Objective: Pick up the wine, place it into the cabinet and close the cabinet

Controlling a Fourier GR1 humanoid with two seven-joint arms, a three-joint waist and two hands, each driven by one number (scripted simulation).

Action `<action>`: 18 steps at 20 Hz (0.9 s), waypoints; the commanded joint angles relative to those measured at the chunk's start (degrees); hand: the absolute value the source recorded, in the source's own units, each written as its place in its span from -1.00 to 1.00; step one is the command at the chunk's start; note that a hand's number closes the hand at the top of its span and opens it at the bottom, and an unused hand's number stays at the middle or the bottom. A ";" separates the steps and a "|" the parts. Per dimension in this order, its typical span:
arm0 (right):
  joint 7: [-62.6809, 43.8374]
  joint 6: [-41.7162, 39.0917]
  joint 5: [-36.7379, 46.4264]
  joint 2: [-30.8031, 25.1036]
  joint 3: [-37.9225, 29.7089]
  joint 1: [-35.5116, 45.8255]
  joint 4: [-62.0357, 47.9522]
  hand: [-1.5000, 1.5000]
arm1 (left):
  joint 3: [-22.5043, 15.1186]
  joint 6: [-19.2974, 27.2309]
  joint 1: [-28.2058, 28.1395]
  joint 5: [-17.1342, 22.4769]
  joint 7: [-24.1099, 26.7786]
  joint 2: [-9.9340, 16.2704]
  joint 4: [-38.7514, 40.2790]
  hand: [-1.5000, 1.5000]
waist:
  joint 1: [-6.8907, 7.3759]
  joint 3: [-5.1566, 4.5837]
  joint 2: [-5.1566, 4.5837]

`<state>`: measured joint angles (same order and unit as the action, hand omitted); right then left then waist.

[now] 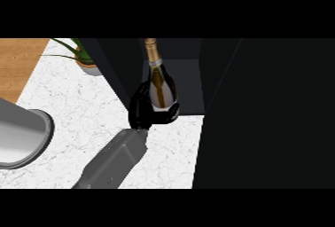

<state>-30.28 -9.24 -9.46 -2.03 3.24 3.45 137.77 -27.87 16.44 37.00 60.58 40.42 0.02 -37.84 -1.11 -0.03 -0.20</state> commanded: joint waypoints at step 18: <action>2.20 0.25 1.86 0.87 1.70 -0.35 -0.67 -1.00 | 6.27 -2.49 21.85 3.58 -5.01 -0.02 21.45 1.00 | -0.74 -0.02 -0.36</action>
<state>-27.52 -9.85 -8.92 -1.46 4.29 2.48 136.75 -24.43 15.70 53.17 64.24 37.16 -0.03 -19.14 -2.14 -0.16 -0.97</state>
